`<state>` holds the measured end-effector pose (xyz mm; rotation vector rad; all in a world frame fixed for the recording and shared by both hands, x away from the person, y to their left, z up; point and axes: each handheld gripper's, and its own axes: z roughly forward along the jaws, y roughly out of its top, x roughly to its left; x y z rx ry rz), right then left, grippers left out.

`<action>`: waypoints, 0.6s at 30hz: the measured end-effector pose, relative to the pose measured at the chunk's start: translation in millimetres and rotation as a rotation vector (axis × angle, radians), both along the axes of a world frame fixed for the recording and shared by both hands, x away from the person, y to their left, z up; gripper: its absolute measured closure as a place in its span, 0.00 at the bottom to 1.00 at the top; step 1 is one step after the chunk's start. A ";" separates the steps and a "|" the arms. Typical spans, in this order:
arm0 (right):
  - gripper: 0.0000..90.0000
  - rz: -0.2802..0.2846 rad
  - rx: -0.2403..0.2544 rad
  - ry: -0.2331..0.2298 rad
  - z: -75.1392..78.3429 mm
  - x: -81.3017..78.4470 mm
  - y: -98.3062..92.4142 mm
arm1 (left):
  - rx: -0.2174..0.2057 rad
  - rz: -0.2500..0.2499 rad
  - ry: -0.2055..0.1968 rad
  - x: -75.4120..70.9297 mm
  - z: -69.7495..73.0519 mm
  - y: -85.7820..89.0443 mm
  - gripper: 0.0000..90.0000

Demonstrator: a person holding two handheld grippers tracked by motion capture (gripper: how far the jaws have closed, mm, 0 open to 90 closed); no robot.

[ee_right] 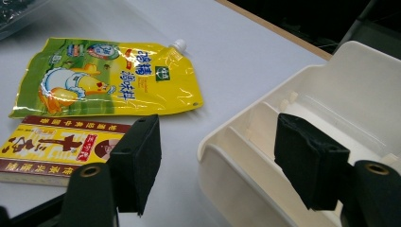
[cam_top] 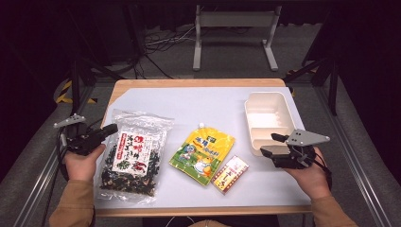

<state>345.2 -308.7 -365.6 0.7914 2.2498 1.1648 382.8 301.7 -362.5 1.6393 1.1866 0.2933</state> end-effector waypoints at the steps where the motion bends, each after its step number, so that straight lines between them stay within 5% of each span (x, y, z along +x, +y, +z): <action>1: 0.36 0.001 0.001 0.001 0.2 -0.1 0.4 | -0.004 -0.003 -0.012 -1.6 3.1 -0.6 0.94; 8: 0.37 -0.001 0.011 0.002 1.9 0.4 0.0 | -0.026 -0.023 -0.082 -13.2 18.6 -5.1 0.95; 9: 0.37 0.002 0.013 -0.001 2.7 0.7 0.1 | -0.041 -0.028 -0.121 -19.6 26.5 -6.6 0.95; 18: 0.41 0.032 0.008 0.002 2.7 1.7 6.5 | -0.045 -0.044 -0.248 -43.9 52.1 -12.5 0.95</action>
